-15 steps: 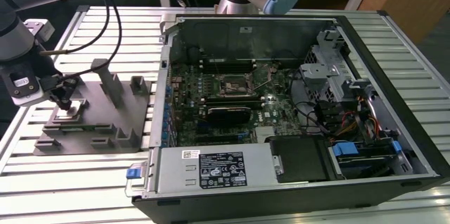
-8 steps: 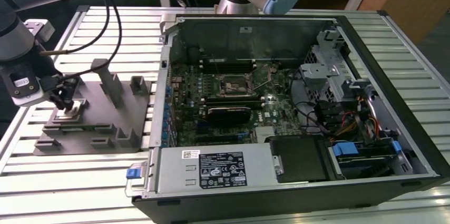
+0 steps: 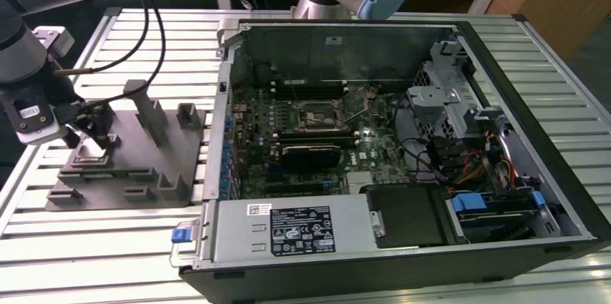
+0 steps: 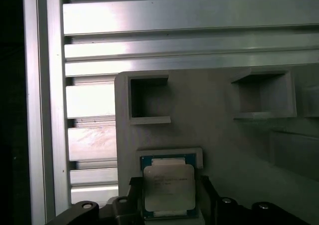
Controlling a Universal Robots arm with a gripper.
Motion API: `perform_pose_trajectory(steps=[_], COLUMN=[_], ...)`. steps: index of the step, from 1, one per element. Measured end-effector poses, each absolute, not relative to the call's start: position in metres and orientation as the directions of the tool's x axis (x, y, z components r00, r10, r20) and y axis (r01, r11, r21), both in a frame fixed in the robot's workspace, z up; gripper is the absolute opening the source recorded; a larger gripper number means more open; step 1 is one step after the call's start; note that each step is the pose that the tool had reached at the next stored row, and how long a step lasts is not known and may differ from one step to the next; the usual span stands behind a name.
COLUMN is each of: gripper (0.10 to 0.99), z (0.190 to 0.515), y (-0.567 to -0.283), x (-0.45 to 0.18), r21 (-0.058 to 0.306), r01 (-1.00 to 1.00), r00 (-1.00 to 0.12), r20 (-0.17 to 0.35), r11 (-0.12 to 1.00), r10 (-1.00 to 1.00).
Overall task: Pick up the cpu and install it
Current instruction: 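Pick up the cpu and move it towards the insertion slot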
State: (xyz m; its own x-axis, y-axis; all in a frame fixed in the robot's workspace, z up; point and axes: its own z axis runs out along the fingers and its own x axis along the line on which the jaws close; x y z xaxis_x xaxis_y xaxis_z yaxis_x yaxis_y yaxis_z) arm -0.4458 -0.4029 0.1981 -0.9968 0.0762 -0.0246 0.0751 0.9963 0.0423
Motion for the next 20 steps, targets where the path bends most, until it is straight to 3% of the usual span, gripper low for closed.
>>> perform_pose_trajectory(steps=[3,20], gripper=[0.647,0.647], z=[0.1980,0.1923], y=[-0.4029,-0.4028], x=[-0.4458,-0.4458], r21=[0.042,0.042], r01=[0.075,0.046], r00=[-0.997,-0.999], r20=[-0.025,-0.025], r11=[0.996,0.998], r10=[0.076,0.047])
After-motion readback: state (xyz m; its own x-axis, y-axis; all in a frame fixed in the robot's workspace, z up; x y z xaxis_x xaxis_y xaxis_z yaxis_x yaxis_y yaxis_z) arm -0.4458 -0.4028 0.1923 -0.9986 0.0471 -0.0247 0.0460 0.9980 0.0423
